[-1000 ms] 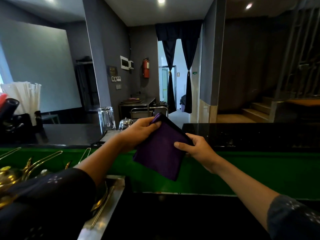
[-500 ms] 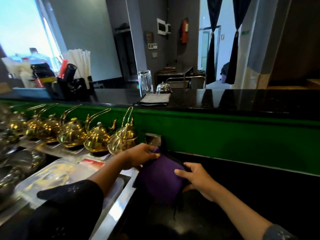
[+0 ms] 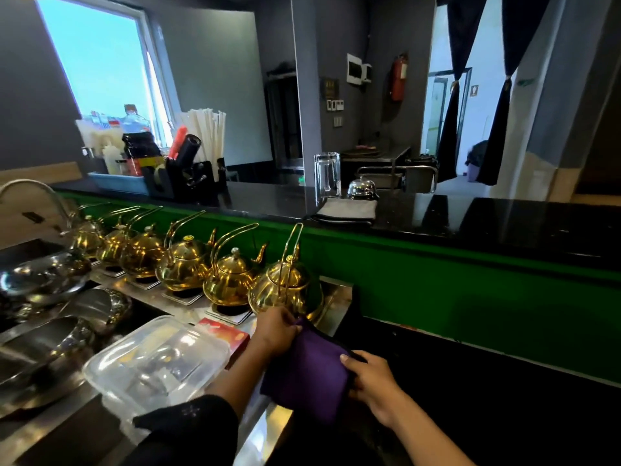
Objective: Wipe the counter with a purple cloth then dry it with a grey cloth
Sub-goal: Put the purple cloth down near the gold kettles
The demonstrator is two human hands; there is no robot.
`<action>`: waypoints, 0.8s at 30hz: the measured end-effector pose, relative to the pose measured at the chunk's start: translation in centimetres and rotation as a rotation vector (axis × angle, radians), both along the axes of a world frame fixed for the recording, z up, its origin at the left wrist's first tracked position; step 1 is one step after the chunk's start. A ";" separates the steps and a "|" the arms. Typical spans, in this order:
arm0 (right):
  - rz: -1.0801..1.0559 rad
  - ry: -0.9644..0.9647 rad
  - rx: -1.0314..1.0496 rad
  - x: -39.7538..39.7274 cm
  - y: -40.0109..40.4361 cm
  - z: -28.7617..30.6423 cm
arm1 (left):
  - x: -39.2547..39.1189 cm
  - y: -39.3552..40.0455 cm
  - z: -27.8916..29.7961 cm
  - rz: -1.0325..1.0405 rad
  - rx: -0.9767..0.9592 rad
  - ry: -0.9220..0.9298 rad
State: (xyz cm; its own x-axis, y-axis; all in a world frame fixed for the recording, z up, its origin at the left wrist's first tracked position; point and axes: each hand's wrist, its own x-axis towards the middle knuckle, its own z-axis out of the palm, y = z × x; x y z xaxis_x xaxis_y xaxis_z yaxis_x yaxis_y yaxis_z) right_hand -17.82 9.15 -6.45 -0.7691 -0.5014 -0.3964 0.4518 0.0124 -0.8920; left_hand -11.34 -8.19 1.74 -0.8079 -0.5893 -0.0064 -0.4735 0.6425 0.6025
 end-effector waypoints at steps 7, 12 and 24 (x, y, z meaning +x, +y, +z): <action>-0.081 -0.076 0.021 -0.1 -2.0 -2.2 | 1.0 0.3 -3.4 -0.008 -0.065 -0.039; -0.082 -0.088 -0.005 0.2 -1.9 -2.4 | 3.0 0.3 -4.6 0.063 -0.183 -0.143; -0.061 -0.072 0.017 0.2 -1.3 -1.7 | 3.9 0.4 -4.2 0.078 -0.069 0.033</action>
